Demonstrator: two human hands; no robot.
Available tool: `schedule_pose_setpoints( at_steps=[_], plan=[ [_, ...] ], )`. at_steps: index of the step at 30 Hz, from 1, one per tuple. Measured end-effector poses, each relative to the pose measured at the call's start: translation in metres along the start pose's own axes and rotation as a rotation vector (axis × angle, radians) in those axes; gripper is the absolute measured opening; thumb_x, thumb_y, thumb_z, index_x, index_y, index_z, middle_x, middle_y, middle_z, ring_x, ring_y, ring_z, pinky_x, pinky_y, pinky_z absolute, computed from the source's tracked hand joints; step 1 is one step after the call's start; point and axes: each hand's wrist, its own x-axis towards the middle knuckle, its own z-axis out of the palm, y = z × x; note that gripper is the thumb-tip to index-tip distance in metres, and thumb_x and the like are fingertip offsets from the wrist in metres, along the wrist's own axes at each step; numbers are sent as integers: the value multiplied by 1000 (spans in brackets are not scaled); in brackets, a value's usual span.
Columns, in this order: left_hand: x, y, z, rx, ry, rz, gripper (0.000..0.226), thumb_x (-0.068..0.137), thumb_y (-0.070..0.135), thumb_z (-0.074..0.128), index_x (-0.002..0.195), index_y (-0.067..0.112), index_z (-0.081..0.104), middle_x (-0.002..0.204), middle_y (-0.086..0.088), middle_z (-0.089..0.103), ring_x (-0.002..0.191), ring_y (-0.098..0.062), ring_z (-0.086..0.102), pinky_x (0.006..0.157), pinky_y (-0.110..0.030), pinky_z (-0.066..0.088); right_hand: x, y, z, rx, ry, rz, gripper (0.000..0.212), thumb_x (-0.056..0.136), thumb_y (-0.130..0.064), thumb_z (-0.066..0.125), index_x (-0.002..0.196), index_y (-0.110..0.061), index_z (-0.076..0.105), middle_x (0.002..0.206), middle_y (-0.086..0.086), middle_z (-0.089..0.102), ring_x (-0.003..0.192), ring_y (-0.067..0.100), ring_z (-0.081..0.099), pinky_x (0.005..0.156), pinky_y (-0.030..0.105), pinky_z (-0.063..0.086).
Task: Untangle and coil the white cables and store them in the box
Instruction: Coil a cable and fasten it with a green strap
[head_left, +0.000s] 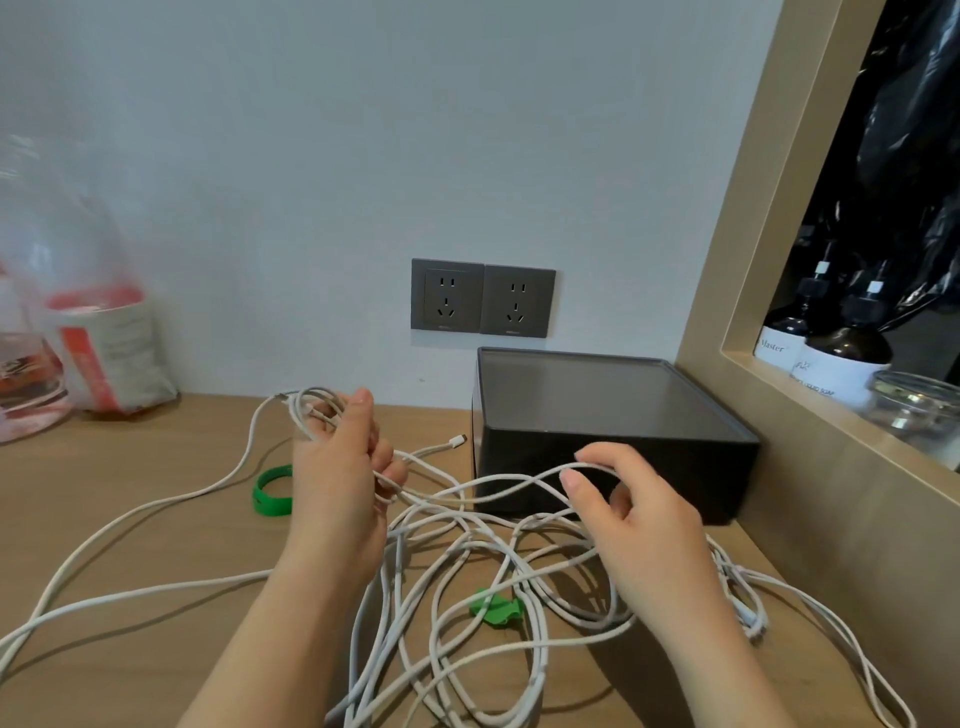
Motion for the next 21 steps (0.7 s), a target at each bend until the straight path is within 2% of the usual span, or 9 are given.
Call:
schedule_pose_setpoints(
  at_steps=[2, 5, 8, 10, 12, 14, 16, 19, 21],
  plan=[
    [-3, -1, 2, 72, -28, 35, 25, 98, 14, 47, 75, 16, 38, 49, 7, 35, 36, -3, 28, 33, -15, 24, -1, -2, 4, -193, -34, -39, 12, 92, -43, 47, 104, -44, 47, 90, -17, 44, 73, 1, 48, 57, 9, 34],
    [-4, -1, 2, 101, -42, 31, 21, 97, 13, 48, 77, 16, 42, 50, 7, 36, 38, -3, 30, 34, -14, 27, -2, -2, 7, -455, -110, -95, 20, 93, -45, 46, 112, -43, 49, 96, -16, 33, 85, 2, 41, 65, 10, 33],
    [-4, -3, 2, 103, 4, 43, 15, 96, 12, 50, 84, 18, 45, 57, 5, 38, 40, -3, 36, 38, -17, 40, -2, -1, 8, -533, -199, -154, 24, 93, -42, 49, 117, -41, 51, 99, -16, 33, 95, 2, 31, 78, 16, 31],
    [-5, -3, 2, 118, 44, 58, 12, 96, 12, 51, 89, 21, 47, 62, 4, 38, 41, -2, 40, 47, -22, 52, -2, 0, 6, -496, -221, -153, 22, 94, -40, 49, 115, -40, 55, 98, -15, 35, 95, 1, 34, 76, 15, 32],
    [-6, 0, 2, 136, 52, 64, 12, 96, 11, 50, 93, 23, 48, 65, 3, 38, 44, -2, 41, 52, -27, 57, -1, 1, 4, -439, -222, -162, 18, 93, -39, 50, 110, -40, 57, 94, -16, 36, 93, 1, 38, 71, 11, 32],
    [-7, 2, 2, 255, 36, 78, 15, 97, 13, 48, 93, 28, 49, 68, 3, 38, 49, -3, 39, 49, -24, 53, -2, 1, 2, -346, -241, -202, 13, 93, -38, 51, 103, -40, 59, 90, -20, 38, 92, 0, 42, 72, 9, 35],
    [-7, 1, 2, 385, -14, 80, 16, 98, 17, 46, 92, 31, 50, 68, 3, 38, 52, -5, 36, 42, -18, 39, -1, 0, 2, -221, -261, -277, 8, 92, -35, 53, 94, -40, 58, 89, -26, 40, 95, -2, 44, 79, 11, 39],
    [-7, -4, 2, 542, -124, 20, 7, 97, 28, 47, 94, 29, 53, 71, 3, 42, 57, -8, 36, 49, -21, 32, -1, 0, 6, -103, -262, -360, 10, 91, -29, 55, 91, -37, 60, 85, -28, 46, 98, -4, 45, 79, 10, 40],
    [-10, -6, 2, 670, -225, -29, 16, 94, 40, 48, 100, 26, 54, 77, 2, 47, 61, -10, 38, 53, -25, 32, -2, 1, 8, -31, -203, -391, 12, 90, -28, 57, 88, -40, 60, 82, -25, 53, 95, -3, 50, 76, 12, 44]
  ],
)
